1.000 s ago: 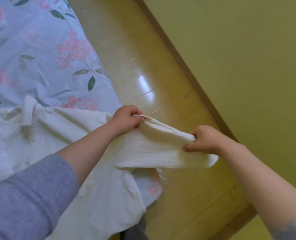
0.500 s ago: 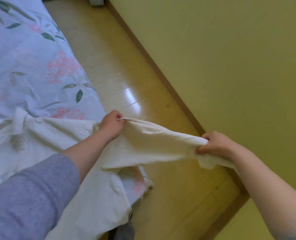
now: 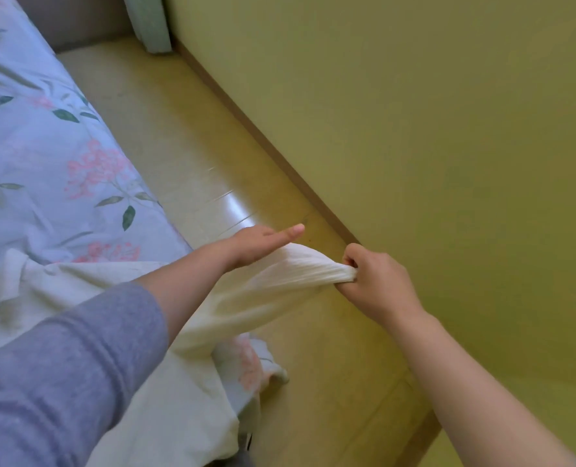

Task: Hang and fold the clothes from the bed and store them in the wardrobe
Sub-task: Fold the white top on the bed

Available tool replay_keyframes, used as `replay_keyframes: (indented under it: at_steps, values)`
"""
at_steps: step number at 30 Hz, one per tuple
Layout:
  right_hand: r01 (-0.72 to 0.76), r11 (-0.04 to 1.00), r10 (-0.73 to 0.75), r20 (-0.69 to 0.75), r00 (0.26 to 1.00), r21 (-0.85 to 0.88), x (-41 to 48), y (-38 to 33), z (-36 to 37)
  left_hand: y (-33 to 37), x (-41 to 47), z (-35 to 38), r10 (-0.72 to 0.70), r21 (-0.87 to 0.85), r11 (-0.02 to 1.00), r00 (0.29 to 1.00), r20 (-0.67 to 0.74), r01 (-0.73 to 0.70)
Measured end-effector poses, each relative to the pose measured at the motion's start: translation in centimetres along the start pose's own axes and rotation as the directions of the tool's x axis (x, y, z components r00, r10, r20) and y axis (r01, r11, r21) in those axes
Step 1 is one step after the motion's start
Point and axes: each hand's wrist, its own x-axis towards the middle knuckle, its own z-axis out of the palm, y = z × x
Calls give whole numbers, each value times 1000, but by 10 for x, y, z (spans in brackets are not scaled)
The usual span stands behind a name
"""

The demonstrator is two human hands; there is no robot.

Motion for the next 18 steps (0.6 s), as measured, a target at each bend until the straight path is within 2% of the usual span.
replay_keyframes:
  at_steps: [2, 4, 9, 12, 14, 16, 17, 18]
  values:
    - [3, 1000, -3, -29, 1000, 29, -4, 1, 2, 17, 3, 3, -62, 84, 995, 993, 105, 53]
    - [-1, 999, 3, -40, 999, 50, -8, 4, 2, 28, 5, 6, -50, 110, 993, 984, 169, 32]
    - [-127, 978, 128, 2, 992, 167, -20, 14, 10, 38, 4, 6, 226, -73, 974, 942, 249, -214]
    - [-262, 890, 240, 106, 965, 372, -31, 21, 20, 41, -5, 4, 305, -139, 949, 934, 188, -282]
    - [-396, 711, 260, 307, 916, 581, -37, 24, 25, 40, -10, 3, 359, -192, 923, 926, 116, -334]
    - [-528, 376, 188, 496, 848, 761, -39, 23, 27, 39, -15, 0, 414, -224, 891, 909, 43, -395]
    - [-560, 207, 123, 547, 828, 802, -38, 22, 27, 38, -18, -2, 435, -225, 878, 901, 8, -422]
    - [-571, 85, 77, 566, 821, 816, -35, 23, 26, 38, -20, -3, 451, -212, 870, 892, -23, -446]
